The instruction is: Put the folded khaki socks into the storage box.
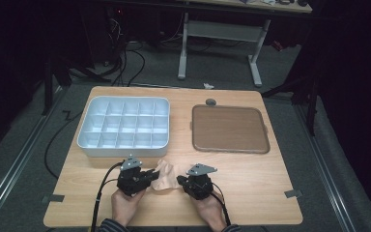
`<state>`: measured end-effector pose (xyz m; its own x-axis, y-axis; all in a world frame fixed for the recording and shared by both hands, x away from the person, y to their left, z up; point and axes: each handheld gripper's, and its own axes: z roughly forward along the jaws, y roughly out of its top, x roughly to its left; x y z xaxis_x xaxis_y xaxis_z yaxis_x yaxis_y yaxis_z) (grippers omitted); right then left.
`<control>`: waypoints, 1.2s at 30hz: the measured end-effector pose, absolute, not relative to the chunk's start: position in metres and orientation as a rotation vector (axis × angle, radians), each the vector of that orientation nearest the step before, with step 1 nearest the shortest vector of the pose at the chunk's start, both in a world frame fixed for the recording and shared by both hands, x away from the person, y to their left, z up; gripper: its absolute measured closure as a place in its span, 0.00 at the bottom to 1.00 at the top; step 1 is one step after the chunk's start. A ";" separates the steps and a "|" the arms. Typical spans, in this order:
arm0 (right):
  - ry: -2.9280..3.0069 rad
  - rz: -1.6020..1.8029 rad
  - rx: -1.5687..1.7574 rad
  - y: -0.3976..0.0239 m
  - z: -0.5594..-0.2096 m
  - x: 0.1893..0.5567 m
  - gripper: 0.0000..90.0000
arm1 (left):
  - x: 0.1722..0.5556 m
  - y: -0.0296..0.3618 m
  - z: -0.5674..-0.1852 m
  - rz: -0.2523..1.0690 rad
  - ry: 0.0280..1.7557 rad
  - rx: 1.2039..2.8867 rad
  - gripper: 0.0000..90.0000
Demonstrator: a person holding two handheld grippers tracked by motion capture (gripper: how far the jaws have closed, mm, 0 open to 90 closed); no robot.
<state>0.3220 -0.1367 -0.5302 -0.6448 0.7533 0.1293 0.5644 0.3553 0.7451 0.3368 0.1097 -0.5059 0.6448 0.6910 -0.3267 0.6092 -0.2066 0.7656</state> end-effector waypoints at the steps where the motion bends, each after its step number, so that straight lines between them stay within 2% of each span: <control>1: 2.382 1.166 1.183 -0.137 -0.530 0.322 0.96 | 0.337 0.110 -0.506 0.106 1.027 1.900 0.88; 36: 2.446 1.130 1.130 -0.118 -0.530 0.327 0.97 | 0.331 0.108 -0.486 0.107 0.926 1.875 0.87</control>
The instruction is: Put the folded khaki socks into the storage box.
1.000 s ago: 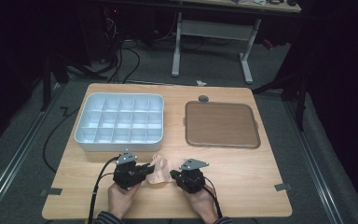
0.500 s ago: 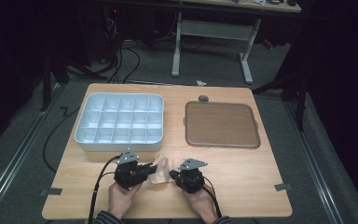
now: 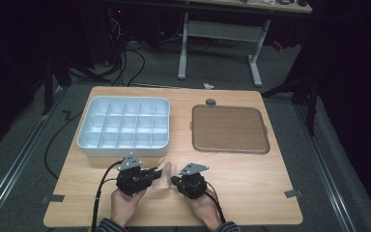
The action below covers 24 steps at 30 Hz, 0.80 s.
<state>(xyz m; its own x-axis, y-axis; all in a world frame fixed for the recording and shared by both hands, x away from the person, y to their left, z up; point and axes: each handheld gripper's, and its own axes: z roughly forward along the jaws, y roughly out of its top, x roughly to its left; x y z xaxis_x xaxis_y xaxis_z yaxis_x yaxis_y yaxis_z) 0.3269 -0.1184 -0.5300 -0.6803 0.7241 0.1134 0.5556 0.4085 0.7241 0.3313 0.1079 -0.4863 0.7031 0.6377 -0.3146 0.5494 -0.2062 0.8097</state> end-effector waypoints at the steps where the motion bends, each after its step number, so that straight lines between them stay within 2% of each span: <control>1: 2.449 1.131 1.124 -0.117 -0.530 0.327 0.97 | 0.331 0.108 -0.486 0.108 0.923 1.876 0.87; 15: 2.512 1.117 1.069 -0.099 -0.528 0.333 0.97 | 0.335 0.104 -0.483 0.092 0.913 1.870 0.87; 24: 2.398 1.170 1.077 -0.118 -0.509 0.324 0.91 | 0.336 0.105 -0.481 0.116 0.942 1.888 0.88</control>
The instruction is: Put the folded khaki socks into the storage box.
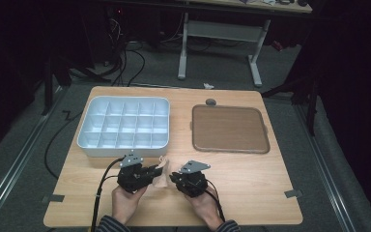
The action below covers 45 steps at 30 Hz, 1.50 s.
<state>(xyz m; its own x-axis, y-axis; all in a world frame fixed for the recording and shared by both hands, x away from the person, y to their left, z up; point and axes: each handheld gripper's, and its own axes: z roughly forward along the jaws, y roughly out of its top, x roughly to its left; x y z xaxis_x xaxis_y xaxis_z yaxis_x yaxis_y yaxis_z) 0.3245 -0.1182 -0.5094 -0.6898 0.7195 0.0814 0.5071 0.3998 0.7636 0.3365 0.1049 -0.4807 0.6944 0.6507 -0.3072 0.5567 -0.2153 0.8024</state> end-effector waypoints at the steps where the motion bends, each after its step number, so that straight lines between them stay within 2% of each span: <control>1: 2.379 1.161 1.083 -0.122 -0.507 0.323 0.90 | 0.336 0.105 -0.481 0.118 0.943 1.889 0.88; 8: 2.248 1.114 1.204 -0.159 -0.498 0.325 0.80 | 0.337 0.102 -0.481 0.116 0.951 1.891 0.88; 15: 2.243 1.087 1.268 -0.169 -0.507 0.330 0.75 | 0.338 0.100 -0.481 0.103 0.961 1.889 0.88; 17: 2.262 1.072 1.301 -0.169 -0.513 0.332 0.76 | 0.338 0.099 -0.481 0.093 0.962 1.891 0.88; 22: 2.308 1.052 1.318 -0.168 -0.522 0.337 0.90 | 0.339 0.092 -0.482 0.090 0.951 1.915 0.88; 25: 2.319 1.066 1.310 -0.167 -0.524 0.337 0.94 | 0.339 0.087 -0.481 0.093 0.941 1.926 0.87; 45: 2.334 1.106 1.302 -0.163 -0.528 0.337 0.95 | 0.347 0.057 -0.489 0.071 0.909 2.005 0.87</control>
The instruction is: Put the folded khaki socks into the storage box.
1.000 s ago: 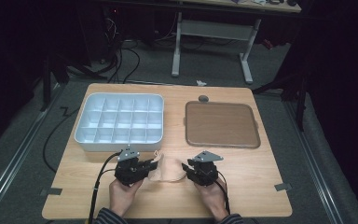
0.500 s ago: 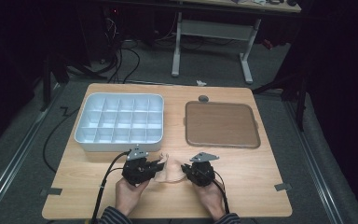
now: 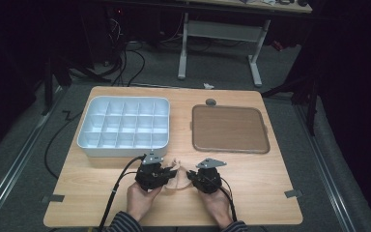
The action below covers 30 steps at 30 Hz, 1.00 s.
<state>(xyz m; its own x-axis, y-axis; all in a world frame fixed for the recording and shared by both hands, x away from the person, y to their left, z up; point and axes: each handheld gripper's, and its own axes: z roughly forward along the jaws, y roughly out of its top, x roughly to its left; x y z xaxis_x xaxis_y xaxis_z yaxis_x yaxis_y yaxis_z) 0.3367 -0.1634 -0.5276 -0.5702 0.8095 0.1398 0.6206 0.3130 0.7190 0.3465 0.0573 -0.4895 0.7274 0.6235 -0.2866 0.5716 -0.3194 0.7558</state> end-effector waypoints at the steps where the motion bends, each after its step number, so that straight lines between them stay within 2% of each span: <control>1: 2.333 1.109 1.302 -0.163 -0.528 0.337 0.95 | 0.347 0.056 -0.490 0.073 0.908 2.008 0.87; 30: 2.341 1.104 1.300 -0.164 -0.529 0.338 0.94 | 0.355 0.035 -0.508 0.035 0.908 2.082 0.88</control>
<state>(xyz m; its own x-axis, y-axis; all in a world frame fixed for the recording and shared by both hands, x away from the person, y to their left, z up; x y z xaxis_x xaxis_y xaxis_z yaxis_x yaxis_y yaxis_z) 0.3375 -0.1636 -0.5287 -0.5732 0.8071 0.1413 0.6225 0.3168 0.7157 0.3553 0.0351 -0.5077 0.7369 0.6141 -0.2826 0.5907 -0.3817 0.7109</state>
